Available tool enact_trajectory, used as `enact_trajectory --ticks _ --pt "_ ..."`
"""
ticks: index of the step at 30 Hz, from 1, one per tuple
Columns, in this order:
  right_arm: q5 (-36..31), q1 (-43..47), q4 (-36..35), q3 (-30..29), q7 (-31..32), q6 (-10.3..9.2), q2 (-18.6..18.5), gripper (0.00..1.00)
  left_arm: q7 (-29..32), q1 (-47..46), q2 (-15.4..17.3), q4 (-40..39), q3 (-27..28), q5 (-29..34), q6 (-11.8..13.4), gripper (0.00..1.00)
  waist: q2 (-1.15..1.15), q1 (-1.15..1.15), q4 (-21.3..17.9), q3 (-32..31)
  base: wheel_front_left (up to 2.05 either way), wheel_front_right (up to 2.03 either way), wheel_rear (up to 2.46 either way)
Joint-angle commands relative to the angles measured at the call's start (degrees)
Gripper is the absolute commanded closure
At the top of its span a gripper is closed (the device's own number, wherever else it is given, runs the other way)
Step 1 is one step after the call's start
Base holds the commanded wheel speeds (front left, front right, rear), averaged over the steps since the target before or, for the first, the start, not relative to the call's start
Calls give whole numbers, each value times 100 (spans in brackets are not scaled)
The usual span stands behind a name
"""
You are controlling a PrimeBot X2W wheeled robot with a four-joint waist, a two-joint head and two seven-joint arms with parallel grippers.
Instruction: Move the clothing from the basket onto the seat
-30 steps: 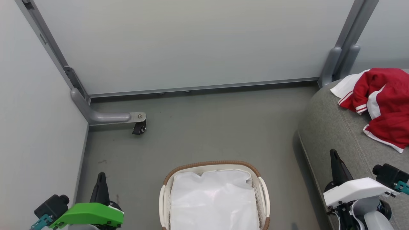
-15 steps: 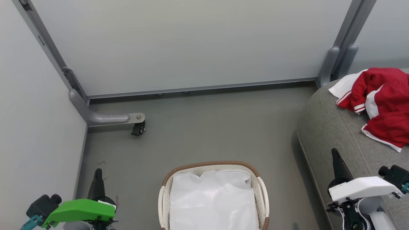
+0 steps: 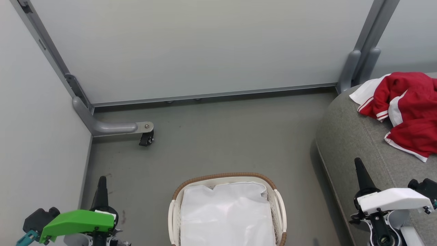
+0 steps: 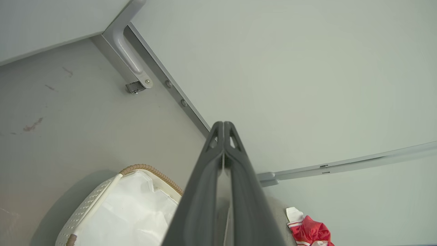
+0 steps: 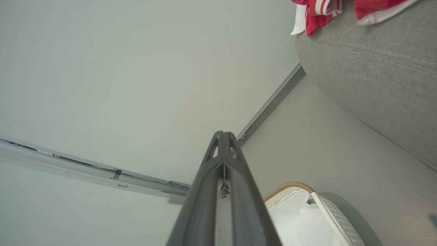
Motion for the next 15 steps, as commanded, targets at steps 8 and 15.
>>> enact_trajectory --ticks 8,15 --pt "601 -1 -118 -44 144 -3 -45 100 138 -169 26 -123 108 -524 -56 100 0 0 -20 -8 0 0 0" --pt "1011 4 -149 -58 245 -3 -47 100 240 -193 28 -172 161 -869 -63 100 0 0 -38 -15 0 0 0"
